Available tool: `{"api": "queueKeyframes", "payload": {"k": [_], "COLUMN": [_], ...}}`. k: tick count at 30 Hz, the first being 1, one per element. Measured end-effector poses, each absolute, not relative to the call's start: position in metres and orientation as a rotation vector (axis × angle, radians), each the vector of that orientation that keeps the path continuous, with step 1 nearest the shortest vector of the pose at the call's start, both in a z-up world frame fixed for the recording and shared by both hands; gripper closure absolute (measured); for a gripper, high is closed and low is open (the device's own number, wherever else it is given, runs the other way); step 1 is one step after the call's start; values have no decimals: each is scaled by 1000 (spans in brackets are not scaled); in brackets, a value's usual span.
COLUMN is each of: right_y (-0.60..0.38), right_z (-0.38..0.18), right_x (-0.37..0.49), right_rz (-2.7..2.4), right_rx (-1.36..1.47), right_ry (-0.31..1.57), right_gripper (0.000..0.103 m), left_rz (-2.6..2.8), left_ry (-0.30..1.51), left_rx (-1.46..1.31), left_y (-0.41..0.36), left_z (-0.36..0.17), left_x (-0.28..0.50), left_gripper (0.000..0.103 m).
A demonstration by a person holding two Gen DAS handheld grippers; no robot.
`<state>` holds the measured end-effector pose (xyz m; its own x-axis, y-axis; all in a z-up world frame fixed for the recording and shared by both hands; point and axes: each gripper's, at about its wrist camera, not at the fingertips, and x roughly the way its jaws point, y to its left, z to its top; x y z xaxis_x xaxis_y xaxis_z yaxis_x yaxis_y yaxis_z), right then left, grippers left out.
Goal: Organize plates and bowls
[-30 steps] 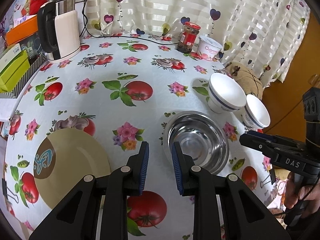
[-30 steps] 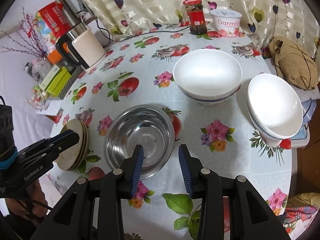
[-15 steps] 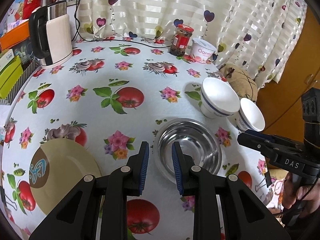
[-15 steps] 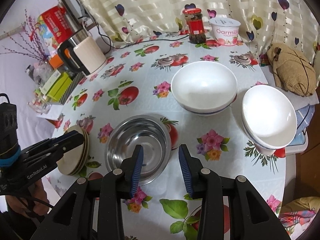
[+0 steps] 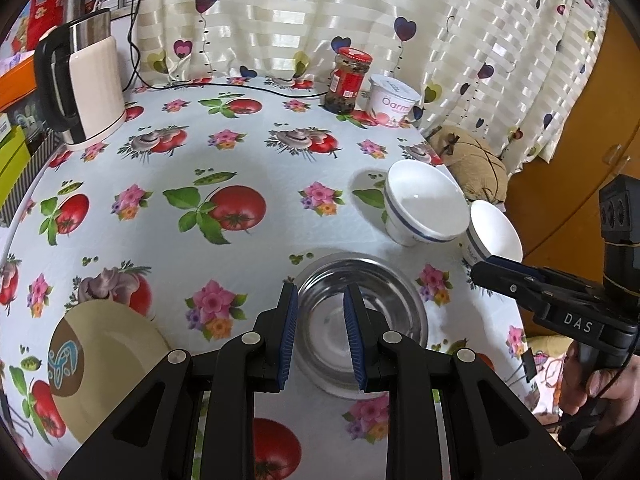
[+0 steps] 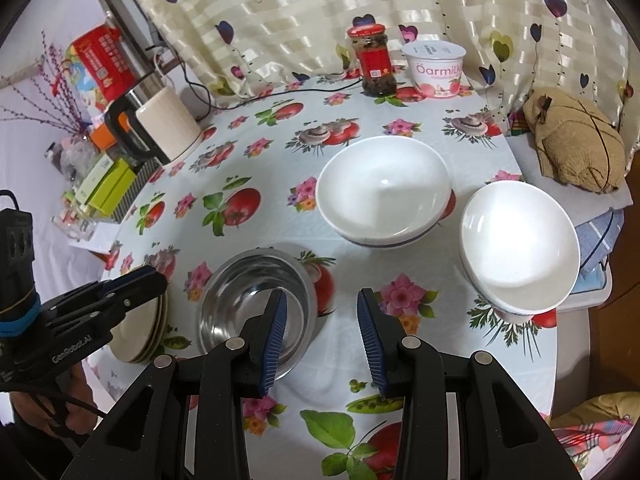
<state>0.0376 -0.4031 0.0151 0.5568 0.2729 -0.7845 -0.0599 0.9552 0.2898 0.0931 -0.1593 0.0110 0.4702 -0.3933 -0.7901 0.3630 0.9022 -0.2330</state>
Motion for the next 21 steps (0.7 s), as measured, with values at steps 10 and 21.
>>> {"api": "queueKeyframes", "payload": {"k": [10, 21], "right_y": [-431, -457], "right_z": [21, 22], "right_x": [49, 71], "right_rz": [127, 57], "right_rx": [266, 255], "right_ry": [931, 906], "right_gripper": [67, 68], "left_rz": [-509, -556], "left_ry": [970, 988], "left_rx": [-38, -64], "left_y": [-184, -217], "left_z": [15, 12], "left_x": [109, 133], "left_gripper": [78, 78]}}
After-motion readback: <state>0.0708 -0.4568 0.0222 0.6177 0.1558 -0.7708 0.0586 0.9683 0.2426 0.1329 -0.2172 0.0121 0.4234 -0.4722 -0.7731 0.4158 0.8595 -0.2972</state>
